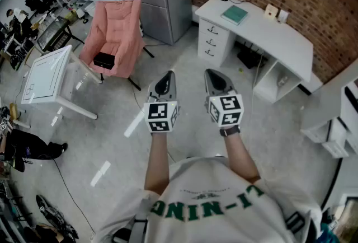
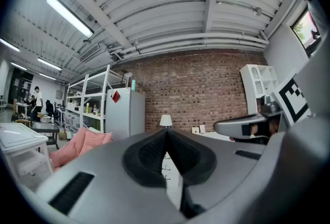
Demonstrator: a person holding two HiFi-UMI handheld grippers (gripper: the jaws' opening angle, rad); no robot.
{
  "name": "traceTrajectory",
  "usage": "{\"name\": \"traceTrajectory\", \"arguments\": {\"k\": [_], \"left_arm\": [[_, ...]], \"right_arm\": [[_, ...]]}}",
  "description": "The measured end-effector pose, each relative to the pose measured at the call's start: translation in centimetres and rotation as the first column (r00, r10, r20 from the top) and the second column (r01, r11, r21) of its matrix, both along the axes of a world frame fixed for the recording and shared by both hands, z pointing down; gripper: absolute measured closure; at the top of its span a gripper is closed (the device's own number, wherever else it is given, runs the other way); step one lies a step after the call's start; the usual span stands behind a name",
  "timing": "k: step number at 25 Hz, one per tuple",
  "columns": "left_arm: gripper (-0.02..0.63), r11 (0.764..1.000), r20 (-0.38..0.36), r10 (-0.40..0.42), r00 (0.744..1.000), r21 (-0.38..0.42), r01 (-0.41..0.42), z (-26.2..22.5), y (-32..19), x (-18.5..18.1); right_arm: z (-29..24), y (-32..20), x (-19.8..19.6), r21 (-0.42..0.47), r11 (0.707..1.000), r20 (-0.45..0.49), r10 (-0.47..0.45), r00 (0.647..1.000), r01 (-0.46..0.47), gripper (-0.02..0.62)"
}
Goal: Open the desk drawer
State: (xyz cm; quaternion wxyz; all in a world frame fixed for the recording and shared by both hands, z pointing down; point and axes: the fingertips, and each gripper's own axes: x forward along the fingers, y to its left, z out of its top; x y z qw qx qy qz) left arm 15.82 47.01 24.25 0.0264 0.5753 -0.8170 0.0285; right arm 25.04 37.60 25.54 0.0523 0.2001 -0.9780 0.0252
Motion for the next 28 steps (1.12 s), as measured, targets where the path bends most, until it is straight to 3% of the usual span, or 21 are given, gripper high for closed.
{"name": "traceTrajectory", "arguments": {"k": [7, 15, 22, 28], "left_arm": [[0.612, 0.998, -0.051, -0.04, 0.998, -0.052, 0.038, 2.0, 3.2, -4.5], [0.611, 0.997, -0.094, -0.07, 0.993, -0.033, 0.068, 4.2, 3.3, -9.1], [0.612, 0.997, -0.068, -0.05, 0.996, -0.055, 0.046, 4.7, -3.3, -15.6], [0.612, 0.996, -0.037, 0.052, 0.998, -0.068, -0.055, 3.3, -14.5, -20.5]], "right_arm": [[1.4, 2.0, -4.3, -0.023, 0.999, -0.024, -0.026, 0.999, 0.025, 0.595], [3.6, 1.8, -10.5, -0.072, 0.991, -0.004, -0.113, 0.994, 0.113, 0.595], [5.4, -4.2, -17.5, -0.124, 0.985, 0.018, -0.117, 0.993, 0.118, 0.595], [4.8, -12.6, -22.8, -0.147, 0.987, 0.031, -0.064, 0.997, 0.068, 0.595]]}}
